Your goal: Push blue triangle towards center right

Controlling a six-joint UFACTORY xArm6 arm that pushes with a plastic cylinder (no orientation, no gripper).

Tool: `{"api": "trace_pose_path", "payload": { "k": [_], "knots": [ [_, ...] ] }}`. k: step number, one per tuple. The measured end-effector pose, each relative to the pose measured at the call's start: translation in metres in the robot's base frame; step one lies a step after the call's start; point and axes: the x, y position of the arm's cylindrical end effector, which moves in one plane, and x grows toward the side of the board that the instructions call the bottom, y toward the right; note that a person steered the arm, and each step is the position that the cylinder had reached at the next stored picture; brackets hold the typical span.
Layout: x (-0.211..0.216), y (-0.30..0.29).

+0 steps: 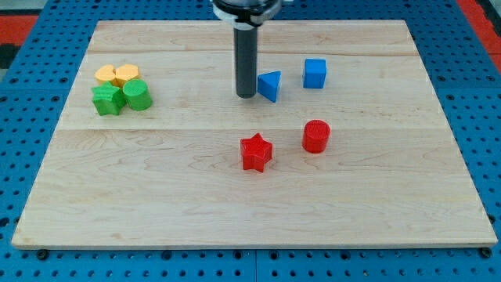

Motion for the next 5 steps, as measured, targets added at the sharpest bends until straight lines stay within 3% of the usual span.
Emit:
{"api": "trace_pose_path", "payload": {
  "k": [1,2,4,5],
  "knots": [
    [-0.022,-0.004],
    [-0.027,0.037],
    [-0.007,0.071],
    [-0.02,0.039]
  ]
}}
